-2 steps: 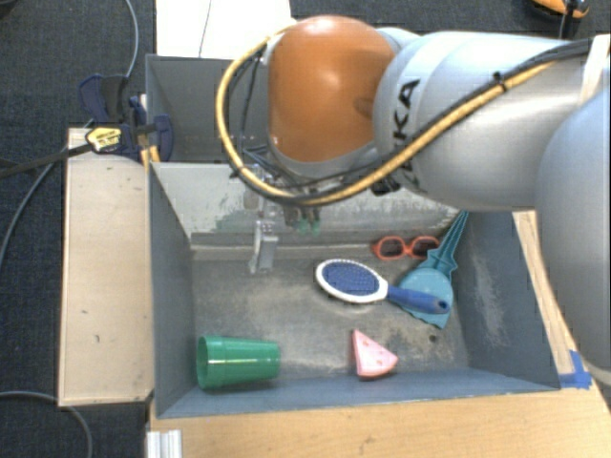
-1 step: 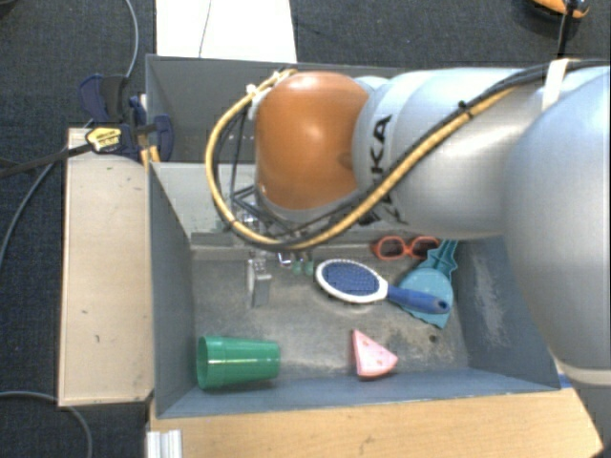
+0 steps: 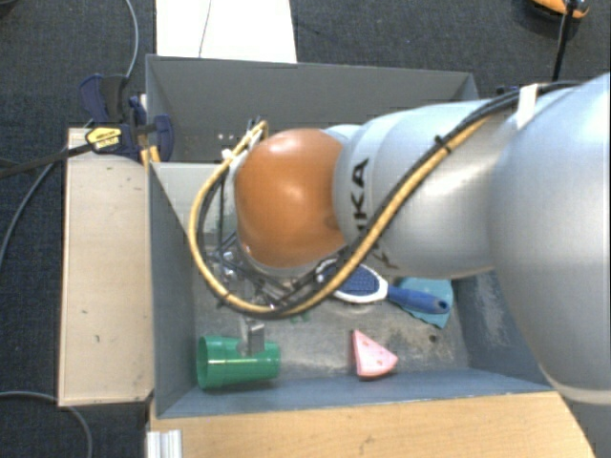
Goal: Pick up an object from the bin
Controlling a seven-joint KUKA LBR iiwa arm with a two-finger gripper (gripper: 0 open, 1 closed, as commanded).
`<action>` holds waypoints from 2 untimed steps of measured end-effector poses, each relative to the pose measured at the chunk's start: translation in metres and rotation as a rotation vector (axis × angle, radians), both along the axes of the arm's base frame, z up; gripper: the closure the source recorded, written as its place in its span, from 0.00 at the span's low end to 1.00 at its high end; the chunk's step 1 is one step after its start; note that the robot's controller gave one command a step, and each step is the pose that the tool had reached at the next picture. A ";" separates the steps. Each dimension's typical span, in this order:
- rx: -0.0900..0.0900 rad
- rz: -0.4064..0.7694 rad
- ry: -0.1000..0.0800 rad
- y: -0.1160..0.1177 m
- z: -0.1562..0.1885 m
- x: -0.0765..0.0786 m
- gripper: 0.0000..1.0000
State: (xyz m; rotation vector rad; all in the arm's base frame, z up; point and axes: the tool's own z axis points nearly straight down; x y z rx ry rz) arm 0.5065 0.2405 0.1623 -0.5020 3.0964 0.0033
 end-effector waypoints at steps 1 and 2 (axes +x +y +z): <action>-0.001 0.061 0.002 -0.006 -0.035 -0.029 0.00; 0.002 0.172 -0.009 0.003 -0.088 -0.027 0.00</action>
Offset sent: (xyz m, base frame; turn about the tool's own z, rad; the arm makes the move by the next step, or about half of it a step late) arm -0.0299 0.0040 -0.0923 -0.1748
